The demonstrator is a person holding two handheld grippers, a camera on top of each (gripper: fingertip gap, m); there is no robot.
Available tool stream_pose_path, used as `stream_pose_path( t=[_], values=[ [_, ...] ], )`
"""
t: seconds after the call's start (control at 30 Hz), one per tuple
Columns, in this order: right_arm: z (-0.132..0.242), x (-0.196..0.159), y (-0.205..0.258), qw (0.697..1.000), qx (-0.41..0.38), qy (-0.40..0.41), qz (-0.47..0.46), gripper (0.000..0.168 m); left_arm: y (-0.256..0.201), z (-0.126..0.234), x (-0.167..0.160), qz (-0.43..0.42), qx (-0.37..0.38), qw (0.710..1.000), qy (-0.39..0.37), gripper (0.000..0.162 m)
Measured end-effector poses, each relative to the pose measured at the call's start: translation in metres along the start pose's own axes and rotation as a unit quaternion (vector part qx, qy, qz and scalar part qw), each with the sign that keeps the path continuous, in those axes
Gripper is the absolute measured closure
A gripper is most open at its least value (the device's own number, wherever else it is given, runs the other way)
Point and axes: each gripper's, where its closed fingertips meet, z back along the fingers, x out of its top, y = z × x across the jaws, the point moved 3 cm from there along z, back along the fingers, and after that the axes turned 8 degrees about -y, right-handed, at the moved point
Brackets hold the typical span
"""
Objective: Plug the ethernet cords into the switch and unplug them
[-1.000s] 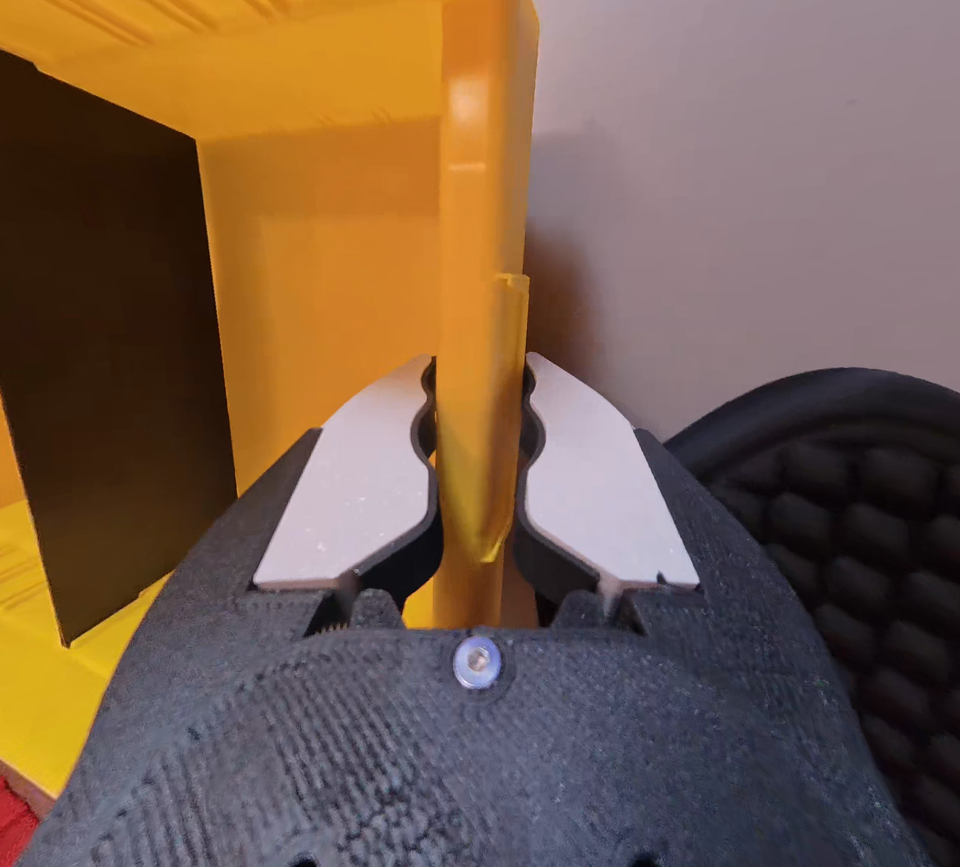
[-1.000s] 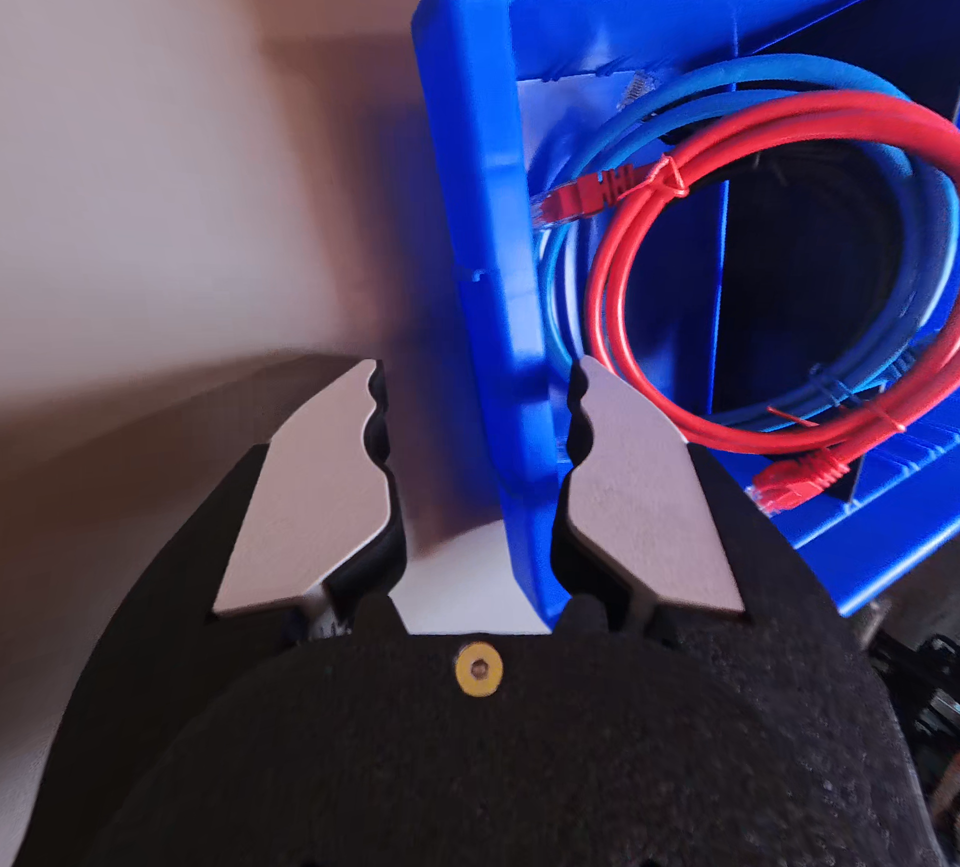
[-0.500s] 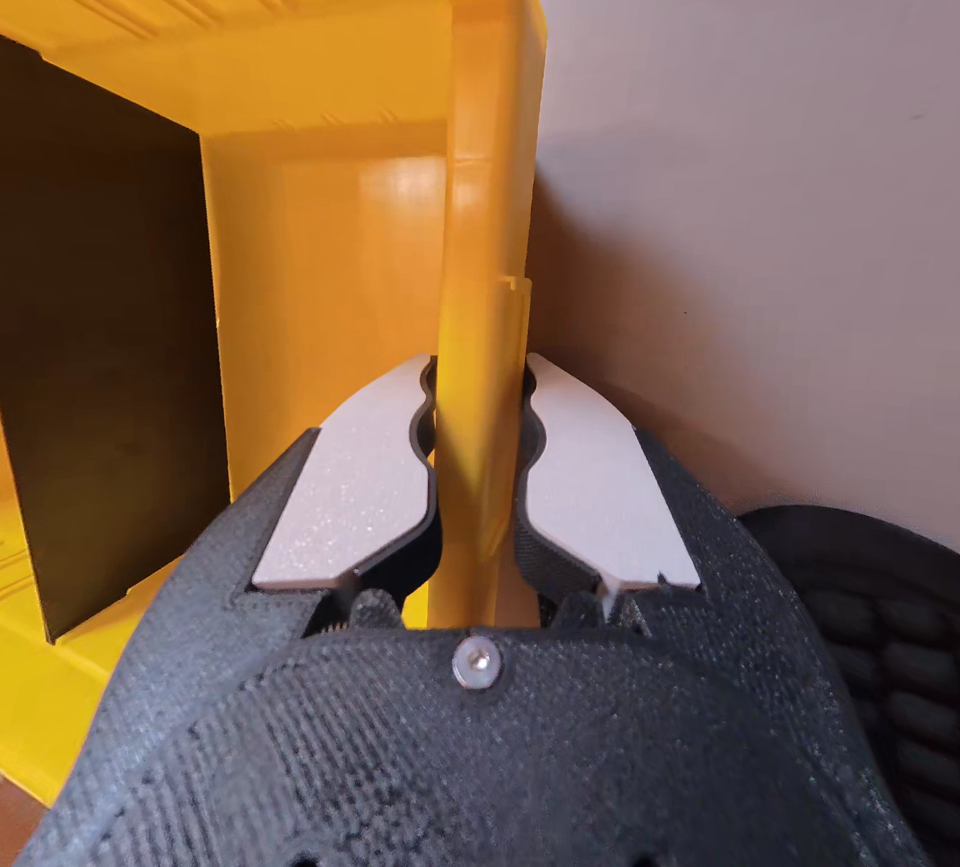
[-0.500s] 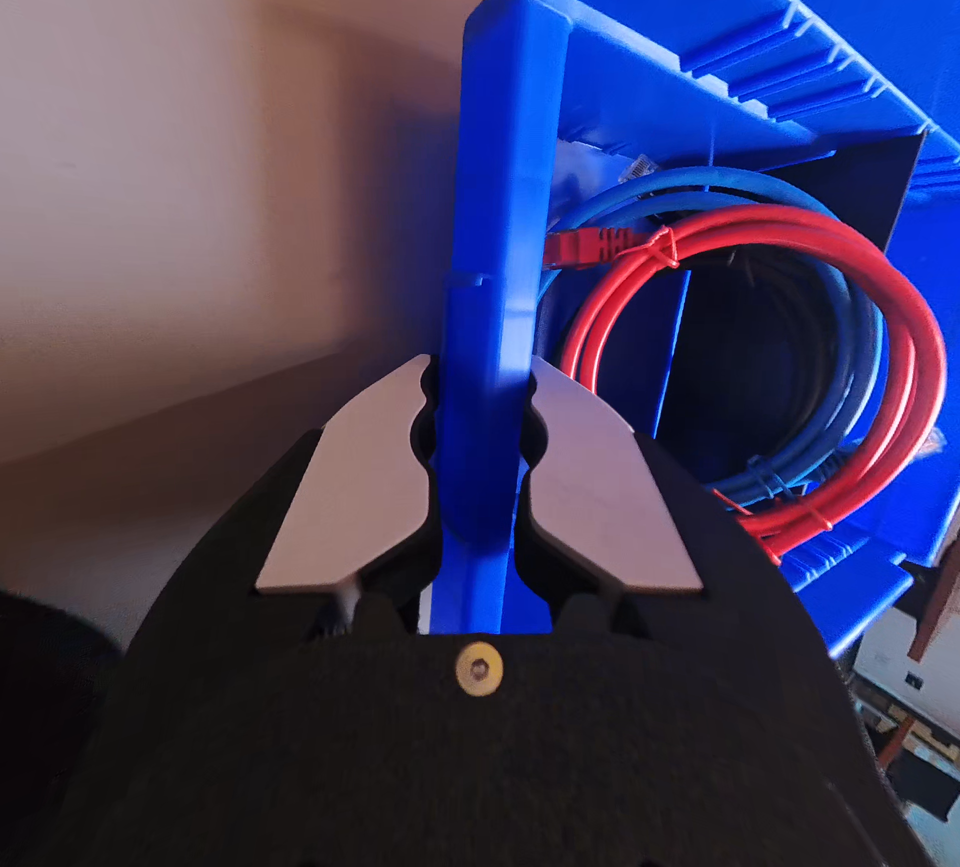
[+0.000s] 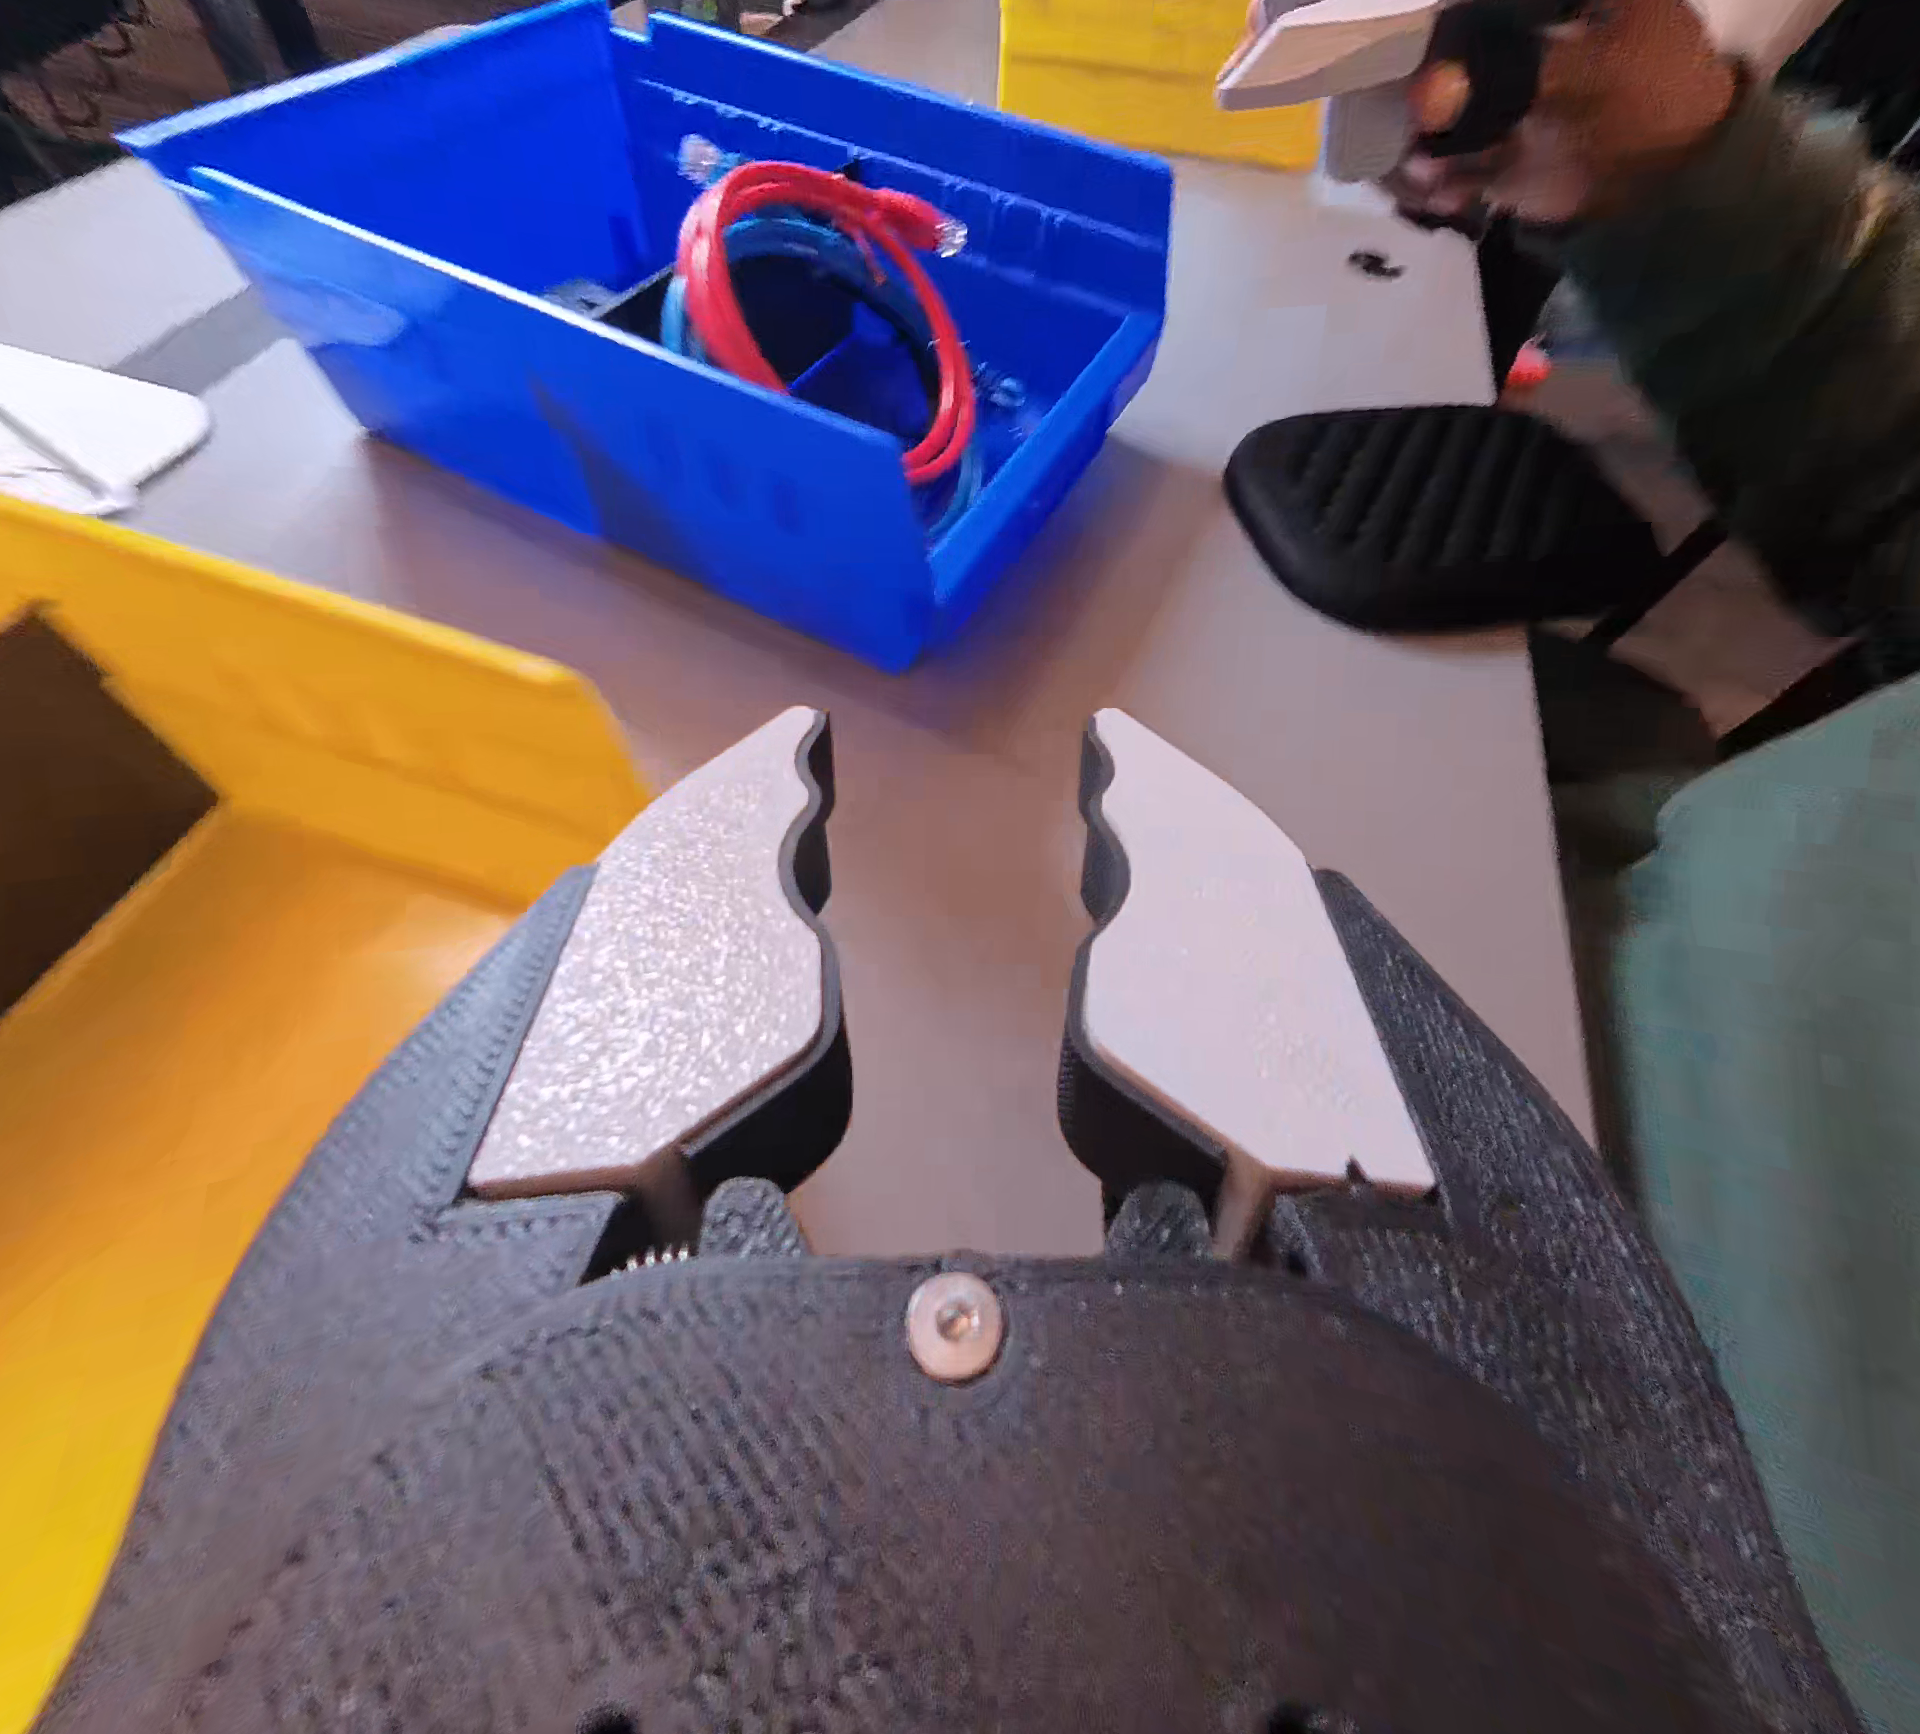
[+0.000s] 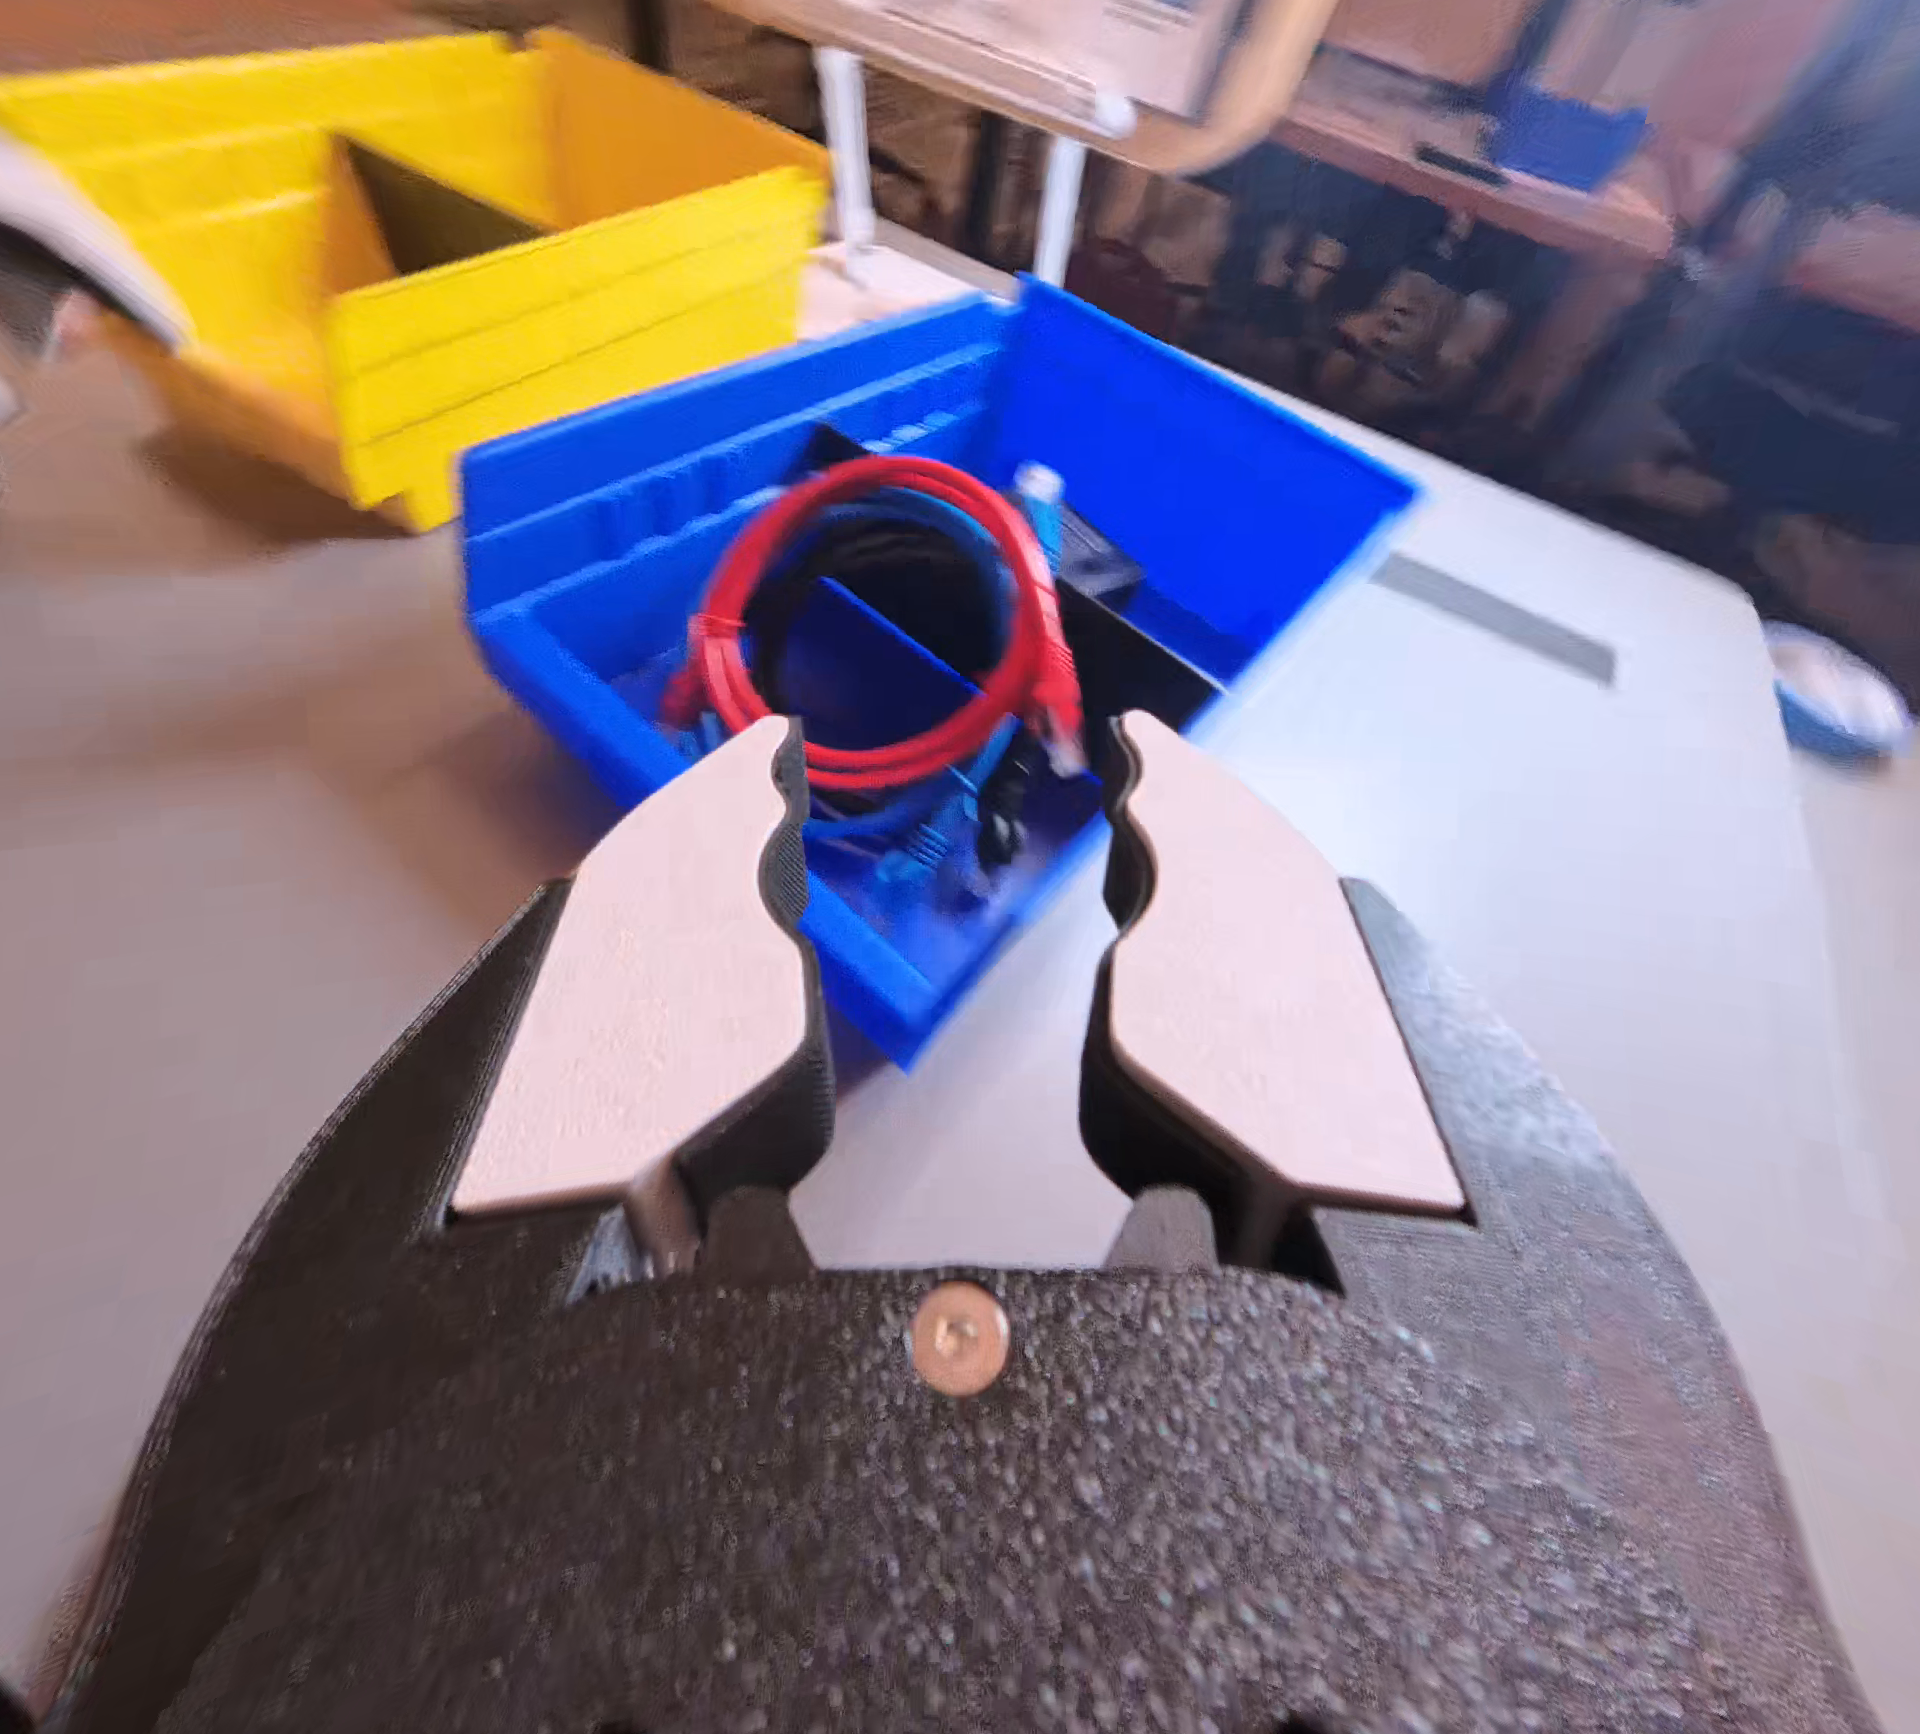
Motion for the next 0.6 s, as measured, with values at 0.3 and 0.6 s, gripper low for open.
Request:
stream_pose_path(
  t=[0.3, 0.6],
  values=[
    [-0.035, -0.079, -0.023, 0.989, -0.029, 0.104, -0.105, 0.116, 0.026, -0.114, -0.006, -0.034, 0.113, 0.990, 0.075, 0.099],
    [-0.025, -0.078, -0.013, 0.990, -0.076, 0.118, -0.015, 0.145, 0.020, -0.131, -0.009, -0.090, 0.166, 0.976, 0.107, 0.125]
  ],
)
